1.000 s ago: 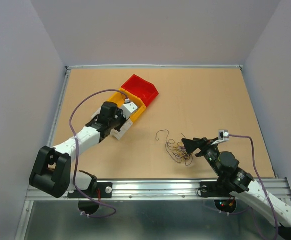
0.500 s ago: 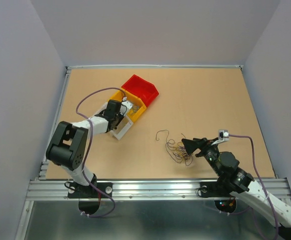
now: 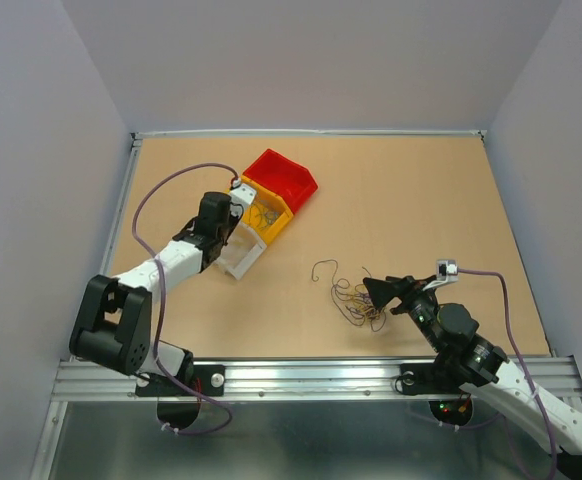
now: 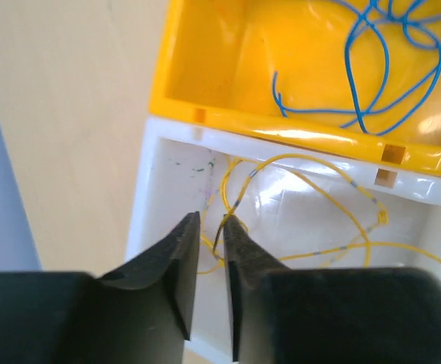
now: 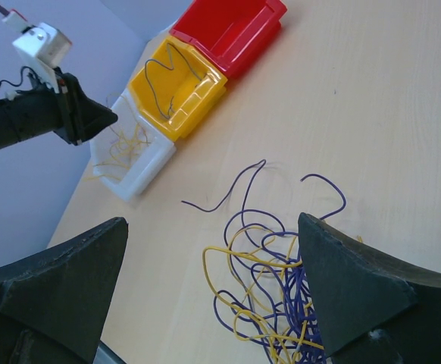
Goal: Untangle the cables
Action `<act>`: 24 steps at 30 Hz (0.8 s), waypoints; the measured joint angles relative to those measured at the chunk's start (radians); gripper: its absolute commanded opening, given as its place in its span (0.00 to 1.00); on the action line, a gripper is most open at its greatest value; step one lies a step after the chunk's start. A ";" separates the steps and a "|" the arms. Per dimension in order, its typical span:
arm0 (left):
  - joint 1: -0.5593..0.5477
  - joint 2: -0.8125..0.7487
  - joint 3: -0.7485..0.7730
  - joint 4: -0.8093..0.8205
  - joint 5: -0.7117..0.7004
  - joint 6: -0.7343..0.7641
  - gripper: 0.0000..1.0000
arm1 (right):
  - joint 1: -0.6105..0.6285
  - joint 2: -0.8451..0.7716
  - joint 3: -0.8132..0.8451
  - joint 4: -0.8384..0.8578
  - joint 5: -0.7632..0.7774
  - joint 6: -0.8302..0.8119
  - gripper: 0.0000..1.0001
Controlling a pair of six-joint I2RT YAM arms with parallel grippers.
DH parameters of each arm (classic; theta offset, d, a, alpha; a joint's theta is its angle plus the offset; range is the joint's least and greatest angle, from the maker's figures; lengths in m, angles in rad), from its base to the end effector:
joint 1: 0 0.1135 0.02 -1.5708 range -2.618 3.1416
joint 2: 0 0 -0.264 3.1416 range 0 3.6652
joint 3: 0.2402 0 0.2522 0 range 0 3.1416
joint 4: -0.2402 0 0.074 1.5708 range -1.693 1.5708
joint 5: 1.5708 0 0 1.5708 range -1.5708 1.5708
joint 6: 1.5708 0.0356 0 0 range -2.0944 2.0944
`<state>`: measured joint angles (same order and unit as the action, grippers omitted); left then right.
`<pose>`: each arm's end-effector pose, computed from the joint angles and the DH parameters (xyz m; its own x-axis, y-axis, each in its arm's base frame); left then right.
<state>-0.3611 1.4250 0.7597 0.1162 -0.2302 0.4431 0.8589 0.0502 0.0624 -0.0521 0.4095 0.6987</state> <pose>0.2873 -0.0998 0.2140 -0.3717 0.5866 -0.7196 0.3556 0.8059 0.4733 0.0807 0.0718 0.1855 -0.2995 0.5561 -0.7753 -0.3160 0.7089 0.6306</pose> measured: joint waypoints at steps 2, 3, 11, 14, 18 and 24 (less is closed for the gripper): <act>0.004 -0.043 -0.007 0.015 0.000 -0.003 0.43 | 0.000 0.000 0.000 0.000 0.000 0.000 0.98; 0.009 -0.064 -0.011 0.023 0.001 -0.005 0.49 | 0.000 0.000 0.000 0.002 0.000 0.000 0.99; 0.027 -0.199 -0.064 0.044 0.077 -0.004 0.74 | 0.000 0.000 0.000 0.015 0.000 0.000 0.99; 0.027 -0.241 -0.079 0.045 0.106 0.000 0.72 | 0.000 0.000 0.000 0.016 0.000 -0.002 0.99; 0.027 -0.224 -0.079 0.054 0.116 0.006 0.56 | 0.000 0.000 0.000 0.016 0.000 -0.003 0.99; 0.027 -0.077 -0.070 0.041 0.124 0.019 0.00 | 0.000 0.000 0.000 0.016 -0.001 -0.003 0.99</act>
<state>-0.3336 1.3476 0.6899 0.1570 -0.1059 0.4625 0.8589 0.0505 0.0624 -0.0360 0.4088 0.6956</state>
